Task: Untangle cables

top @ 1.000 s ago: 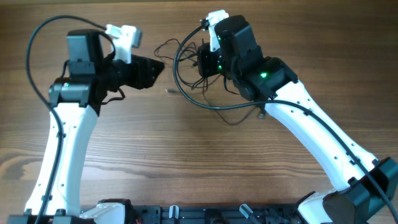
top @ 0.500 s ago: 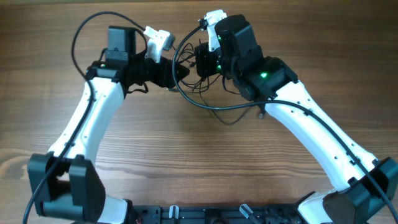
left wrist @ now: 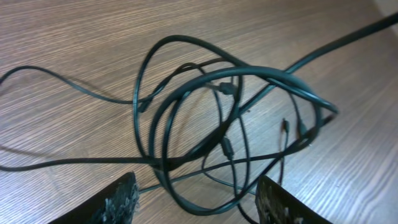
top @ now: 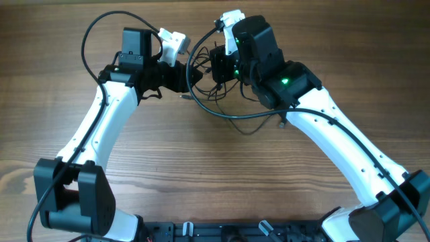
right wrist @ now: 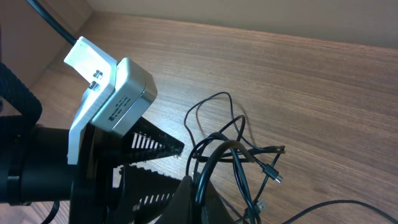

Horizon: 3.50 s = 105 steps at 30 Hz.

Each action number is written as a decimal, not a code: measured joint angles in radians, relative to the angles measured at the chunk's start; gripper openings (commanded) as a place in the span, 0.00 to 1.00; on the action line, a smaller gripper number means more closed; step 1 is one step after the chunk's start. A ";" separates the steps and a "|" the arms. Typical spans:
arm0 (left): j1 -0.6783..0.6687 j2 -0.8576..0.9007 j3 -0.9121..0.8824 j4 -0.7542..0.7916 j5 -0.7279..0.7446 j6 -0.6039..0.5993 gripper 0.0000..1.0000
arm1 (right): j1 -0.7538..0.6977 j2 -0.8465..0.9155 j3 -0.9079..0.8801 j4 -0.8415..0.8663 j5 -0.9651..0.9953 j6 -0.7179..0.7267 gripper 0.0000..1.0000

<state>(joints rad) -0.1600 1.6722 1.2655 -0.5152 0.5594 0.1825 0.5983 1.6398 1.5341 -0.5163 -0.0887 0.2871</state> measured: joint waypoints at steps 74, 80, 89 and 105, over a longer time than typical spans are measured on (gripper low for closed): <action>0.167 -0.098 -0.001 0.005 0.017 0.006 0.58 | -0.261 0.000 0.000 -0.246 0.043 0.003 0.05; 0.056 0.025 -0.001 0.097 0.027 0.049 0.59 | -0.232 0.000 0.000 -0.237 -0.093 -0.027 0.05; -0.063 0.164 -0.002 0.262 0.034 0.057 0.55 | -0.171 -0.010 0.000 -0.235 -0.211 -0.023 0.05; -0.177 0.183 -0.002 0.283 0.034 0.060 0.39 | -0.171 -0.034 0.000 -0.228 -0.225 -0.023 0.05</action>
<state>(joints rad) -0.3370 1.8553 1.2640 -0.2317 0.5938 0.2424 0.4274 1.6058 1.5341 -0.7444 -0.3138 0.2646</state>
